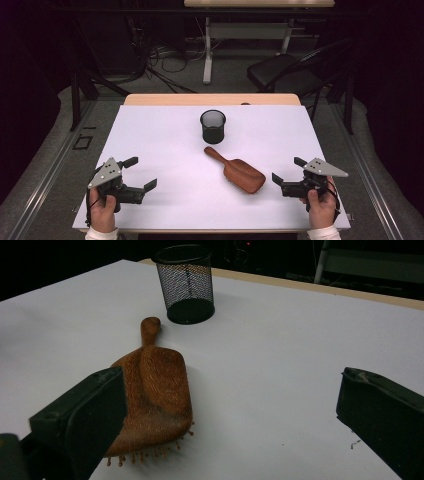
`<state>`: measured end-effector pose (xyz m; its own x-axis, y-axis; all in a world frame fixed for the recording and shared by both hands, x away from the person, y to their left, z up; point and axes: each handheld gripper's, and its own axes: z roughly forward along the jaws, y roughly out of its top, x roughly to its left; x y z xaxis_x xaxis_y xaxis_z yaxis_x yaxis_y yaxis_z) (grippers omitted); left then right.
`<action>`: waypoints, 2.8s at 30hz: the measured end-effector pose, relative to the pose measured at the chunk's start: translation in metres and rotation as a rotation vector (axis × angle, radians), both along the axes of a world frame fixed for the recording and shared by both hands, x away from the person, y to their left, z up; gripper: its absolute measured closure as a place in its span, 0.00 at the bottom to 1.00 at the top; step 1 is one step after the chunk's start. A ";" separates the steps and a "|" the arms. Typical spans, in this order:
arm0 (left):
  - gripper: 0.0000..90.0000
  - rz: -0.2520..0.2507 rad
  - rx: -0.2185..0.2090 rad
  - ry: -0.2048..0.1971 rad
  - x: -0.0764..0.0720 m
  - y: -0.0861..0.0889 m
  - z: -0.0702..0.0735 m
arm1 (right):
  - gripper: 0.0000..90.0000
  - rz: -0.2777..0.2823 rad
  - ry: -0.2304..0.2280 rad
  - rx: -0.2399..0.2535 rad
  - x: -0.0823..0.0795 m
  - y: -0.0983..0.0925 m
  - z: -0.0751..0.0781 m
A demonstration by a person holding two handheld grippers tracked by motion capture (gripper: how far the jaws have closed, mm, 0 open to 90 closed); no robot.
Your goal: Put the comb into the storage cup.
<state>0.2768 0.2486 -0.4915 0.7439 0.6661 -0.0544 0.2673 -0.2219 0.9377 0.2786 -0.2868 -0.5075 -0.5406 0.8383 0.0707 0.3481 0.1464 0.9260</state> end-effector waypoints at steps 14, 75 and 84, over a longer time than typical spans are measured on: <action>0.00 0.012 0.004 0.007 0.000 -0.001 -0.003 | 0.00 -0.039 0.033 -0.028 0.002 0.005 0.001; 0.00 0.191 0.042 0.157 0.009 -0.005 -0.014 | 0.44 0.021 0.288 -0.216 0.092 0.121 0.020; 0.03 0.188 0.058 0.167 0.009 -0.006 -0.016 | 0.58 -0.010 0.321 -0.225 0.109 0.138 0.025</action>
<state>0.2861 0.2425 -0.5076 0.5908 0.7973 -0.1235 0.4587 -0.2060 0.8644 0.3872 -0.1490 -0.4825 -0.5126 0.8572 0.0491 0.6173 0.3282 0.7150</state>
